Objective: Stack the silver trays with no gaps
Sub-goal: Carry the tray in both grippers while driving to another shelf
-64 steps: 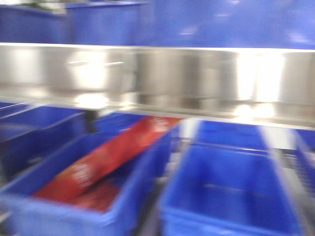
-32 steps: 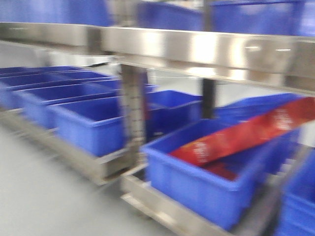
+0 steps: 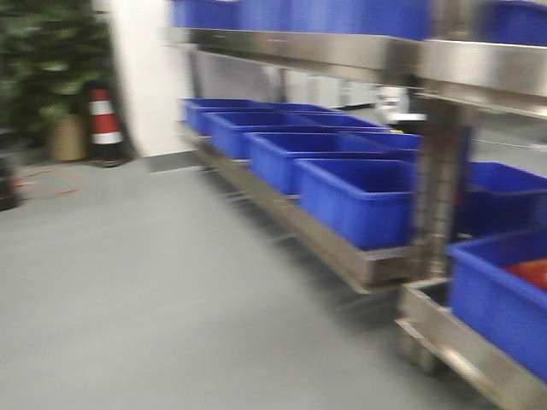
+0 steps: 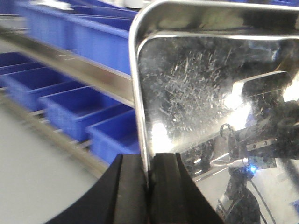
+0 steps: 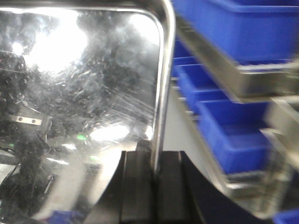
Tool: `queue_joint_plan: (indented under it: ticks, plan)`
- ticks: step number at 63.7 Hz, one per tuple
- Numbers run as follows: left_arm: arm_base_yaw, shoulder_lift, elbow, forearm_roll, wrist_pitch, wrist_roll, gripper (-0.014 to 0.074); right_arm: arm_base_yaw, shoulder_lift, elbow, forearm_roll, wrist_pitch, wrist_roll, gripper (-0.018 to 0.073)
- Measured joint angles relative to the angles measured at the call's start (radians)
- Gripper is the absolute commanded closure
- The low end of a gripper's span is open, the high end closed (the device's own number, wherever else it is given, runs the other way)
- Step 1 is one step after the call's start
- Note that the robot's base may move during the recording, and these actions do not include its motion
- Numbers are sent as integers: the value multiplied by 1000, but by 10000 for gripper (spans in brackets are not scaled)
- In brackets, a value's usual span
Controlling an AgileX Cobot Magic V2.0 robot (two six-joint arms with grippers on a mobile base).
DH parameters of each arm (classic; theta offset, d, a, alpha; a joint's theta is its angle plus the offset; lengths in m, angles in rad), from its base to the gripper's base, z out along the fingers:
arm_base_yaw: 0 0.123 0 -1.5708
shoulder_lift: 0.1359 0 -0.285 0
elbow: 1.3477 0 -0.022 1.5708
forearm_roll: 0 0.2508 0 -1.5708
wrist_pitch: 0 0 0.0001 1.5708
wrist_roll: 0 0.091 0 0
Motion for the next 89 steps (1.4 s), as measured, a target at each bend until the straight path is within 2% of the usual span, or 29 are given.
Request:
queue_joint_plan:
  ticks: [89]
  plan:
    - [3,-1,0,0,0,0,615,2,0,0,2,-2,0,639]
